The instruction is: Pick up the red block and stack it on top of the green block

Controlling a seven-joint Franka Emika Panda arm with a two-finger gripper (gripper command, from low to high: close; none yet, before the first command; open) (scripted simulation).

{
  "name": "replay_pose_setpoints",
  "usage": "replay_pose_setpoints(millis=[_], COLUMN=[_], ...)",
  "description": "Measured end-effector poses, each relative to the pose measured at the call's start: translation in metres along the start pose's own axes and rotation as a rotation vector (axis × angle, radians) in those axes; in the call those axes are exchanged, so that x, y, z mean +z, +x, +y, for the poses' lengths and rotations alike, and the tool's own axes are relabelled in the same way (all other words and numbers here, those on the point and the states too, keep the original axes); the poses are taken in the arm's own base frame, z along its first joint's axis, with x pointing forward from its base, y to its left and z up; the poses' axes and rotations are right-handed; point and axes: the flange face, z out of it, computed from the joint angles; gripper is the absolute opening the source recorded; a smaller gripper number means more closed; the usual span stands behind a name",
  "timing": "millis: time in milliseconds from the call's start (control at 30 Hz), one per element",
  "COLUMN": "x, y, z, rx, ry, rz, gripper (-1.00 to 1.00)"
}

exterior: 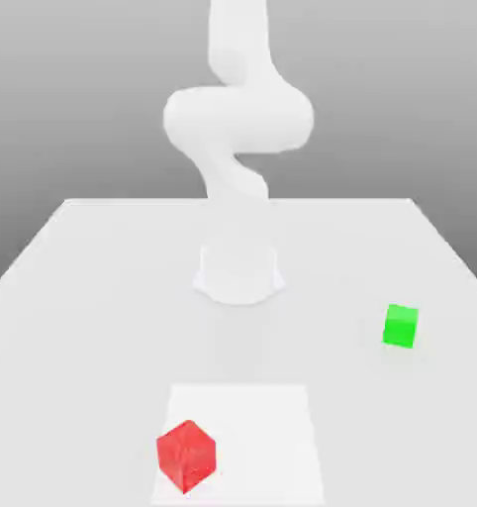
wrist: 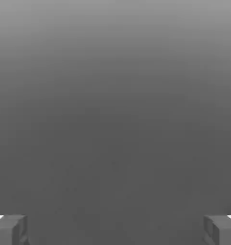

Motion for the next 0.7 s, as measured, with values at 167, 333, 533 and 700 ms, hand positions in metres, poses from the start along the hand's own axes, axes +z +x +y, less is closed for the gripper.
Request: replay_pose_setpoints(millis=[167, 333, 533, 700], x=[0.107, 0.203, 0.301, 0.363], y=[-0.006, -0.021, -0.055, -0.094], z=[0.019, 0.058, 0.122, 0.184], rx=[0.136, 0.272, 0.443, 0.599], ry=[-0.165, -0.313, -0.479, -0.608], rz=[-0.046, -0.096, -0.165, -0.231], gripper=[0.00, 0.00, 0.00, 0.00])
